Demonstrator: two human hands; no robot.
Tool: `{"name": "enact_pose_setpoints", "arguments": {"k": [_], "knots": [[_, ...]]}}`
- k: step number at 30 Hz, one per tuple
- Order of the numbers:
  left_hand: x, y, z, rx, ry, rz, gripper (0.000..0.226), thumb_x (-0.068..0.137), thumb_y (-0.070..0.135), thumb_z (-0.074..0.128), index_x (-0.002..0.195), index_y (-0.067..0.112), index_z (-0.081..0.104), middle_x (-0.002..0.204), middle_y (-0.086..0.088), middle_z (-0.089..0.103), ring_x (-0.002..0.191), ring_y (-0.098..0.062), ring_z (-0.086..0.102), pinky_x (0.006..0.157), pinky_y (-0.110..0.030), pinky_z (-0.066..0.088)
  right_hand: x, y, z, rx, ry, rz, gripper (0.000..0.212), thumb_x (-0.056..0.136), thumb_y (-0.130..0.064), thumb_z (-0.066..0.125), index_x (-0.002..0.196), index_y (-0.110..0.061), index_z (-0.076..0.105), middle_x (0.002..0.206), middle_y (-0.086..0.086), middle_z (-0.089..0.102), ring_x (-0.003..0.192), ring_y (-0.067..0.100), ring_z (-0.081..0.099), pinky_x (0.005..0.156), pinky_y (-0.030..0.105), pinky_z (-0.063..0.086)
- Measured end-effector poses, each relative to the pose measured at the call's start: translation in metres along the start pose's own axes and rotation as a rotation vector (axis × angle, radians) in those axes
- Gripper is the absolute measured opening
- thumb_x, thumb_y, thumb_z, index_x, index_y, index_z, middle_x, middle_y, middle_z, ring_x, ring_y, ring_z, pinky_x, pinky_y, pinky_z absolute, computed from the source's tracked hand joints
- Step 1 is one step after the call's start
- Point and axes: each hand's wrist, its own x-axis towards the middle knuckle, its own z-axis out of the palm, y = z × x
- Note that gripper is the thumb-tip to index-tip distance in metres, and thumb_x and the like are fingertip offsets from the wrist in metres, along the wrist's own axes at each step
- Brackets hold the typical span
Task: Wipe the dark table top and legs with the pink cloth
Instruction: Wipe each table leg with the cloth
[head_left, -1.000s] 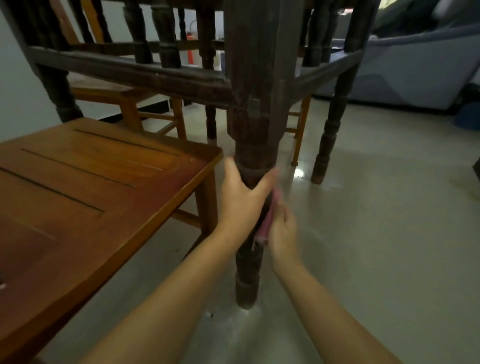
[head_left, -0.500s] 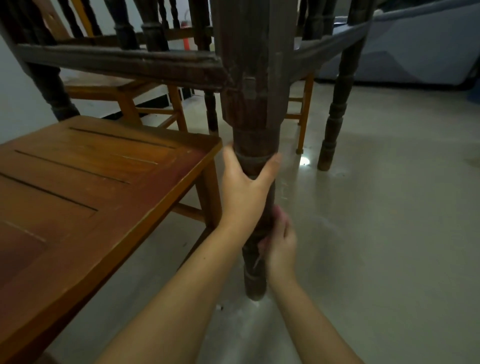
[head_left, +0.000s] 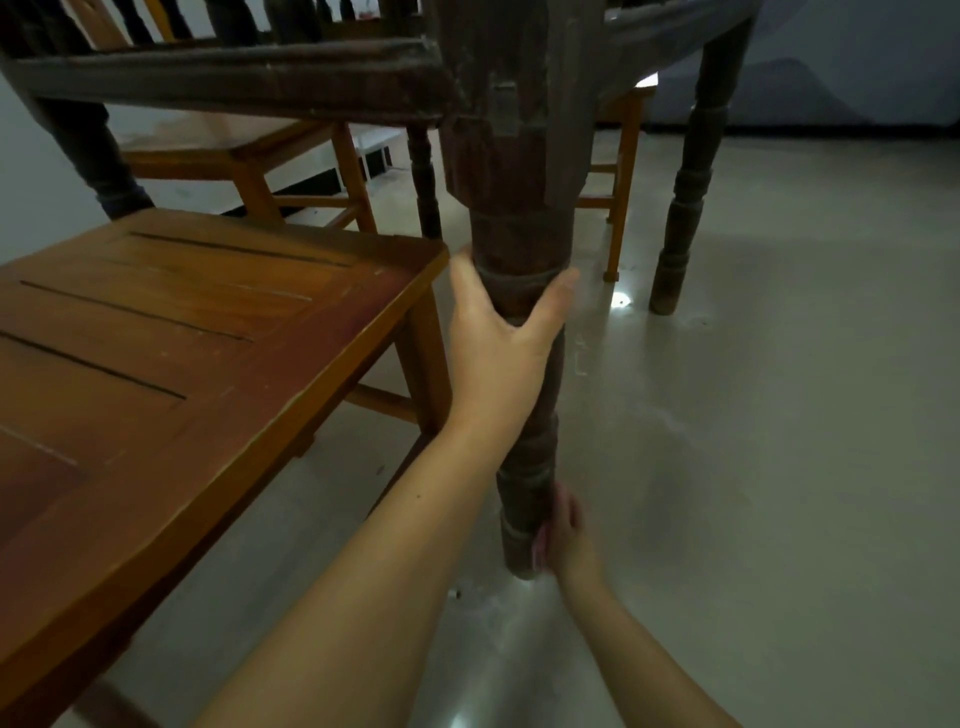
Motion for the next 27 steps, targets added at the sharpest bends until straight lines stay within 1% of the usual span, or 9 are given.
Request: {"name": "enact_pose_setpoints", "arguments": {"k": [2,5,8,11,14,16,20,24,27], "knots": [[-0.001,0.0,0.0,-0.011,-0.005,0.002,0.039,0.083,0.02,0.065,0.106,0.031,0.036,0.094,0.021,0.05,0.083,0.025,0.049,0.067,0.001,0.039,-0.004,-0.042,0.007,0.201,0.015,-0.099,0.03,0.101,-0.03,0.036,0.109,-0.019,0.063,0.083,0.001,0.065,0.063,-0.001,0.065,0.054,0.011,0.05],[-0.002,0.002,0.0,-0.016,0.009,0.003,0.037,0.083,0.018,0.065,0.105,0.03,0.037,0.092,0.02,0.05,0.082,0.025,0.05,0.066,0.001,0.039,-0.016,-0.104,0.011,0.359,-0.061,-0.381,0.026,0.101,-0.027,0.036,0.111,-0.027,0.06,0.11,-0.003,0.067,0.1,0.002,0.065,0.081,0.016,0.053],[-0.003,0.003,0.0,-0.019,0.009,-0.015,0.036,0.082,0.019,0.066,0.1,0.033,0.038,0.091,0.019,0.051,0.081,0.024,0.05,0.065,0.001,0.039,-0.02,-0.102,0.015,0.293,-0.007,-0.504,0.026,0.1,-0.03,0.034,0.111,-0.032,0.057,0.11,-0.001,0.066,0.097,0.004,0.065,0.074,0.015,0.052],[-0.001,0.004,0.0,-0.027,-0.003,-0.039,0.035,0.082,0.019,0.066,0.099,0.033,0.038,0.092,0.019,0.051,0.08,0.025,0.05,0.065,0.002,0.039,-0.009,-0.048,0.011,0.181,0.049,-0.337,0.027,0.102,-0.025,0.032,0.105,-0.031,0.058,0.112,0.008,0.067,0.1,0.01,0.065,0.079,0.021,0.052],[-0.001,0.003,0.0,-0.036,-0.01,-0.056,0.035,0.082,0.019,0.066,0.101,0.031,0.039,0.092,0.018,0.052,0.08,0.024,0.05,0.064,0.002,0.039,0.005,0.002,-0.005,-0.08,-0.053,-0.07,0.022,0.103,-0.024,0.03,0.109,-0.031,0.051,0.129,0.014,0.058,0.114,0.024,0.057,0.096,0.038,0.046],[-0.001,0.002,0.0,-0.039,-0.008,-0.06,0.036,0.082,0.02,0.066,0.106,0.027,0.04,0.094,0.016,0.053,0.081,0.022,0.051,0.065,0.001,0.04,0.007,0.009,-0.005,-0.078,-0.088,0.002,0.027,0.103,-0.024,0.029,0.119,-0.028,0.051,0.132,0.015,0.056,0.112,0.024,0.056,0.09,0.039,0.049],[0.001,-0.001,-0.001,-0.043,-0.019,-0.076,0.04,0.081,0.021,0.067,0.11,0.025,0.039,0.096,0.017,0.052,0.082,0.023,0.05,0.065,0.002,0.039,-0.006,-0.059,0.01,0.192,0.043,-0.212,0.03,0.1,-0.037,0.034,0.111,-0.028,0.06,0.096,0.002,0.067,0.08,0.012,0.063,0.06,0.019,0.047],[-0.001,0.0,-0.001,-0.053,-0.013,-0.08,0.04,0.081,0.021,0.067,0.112,0.023,0.041,0.097,0.016,0.053,0.082,0.022,0.051,0.066,0.001,0.04,-0.018,-0.116,0.016,0.248,0.069,-0.515,0.039,0.097,-0.045,0.033,0.122,-0.028,0.057,0.097,0.006,0.061,0.089,0.019,0.062,0.079,0.029,0.051],[-0.002,0.003,-0.001,-0.058,-0.024,-0.106,0.04,0.082,0.022,0.066,0.111,0.025,0.04,0.096,0.019,0.051,0.079,0.026,0.048,0.064,0.004,0.038,-0.017,-0.084,0.014,0.266,0.066,-0.488,0.028,0.098,-0.036,0.032,0.117,-0.035,0.052,0.101,-0.01,0.062,0.102,0.009,0.062,0.082,0.02,0.051]]}}
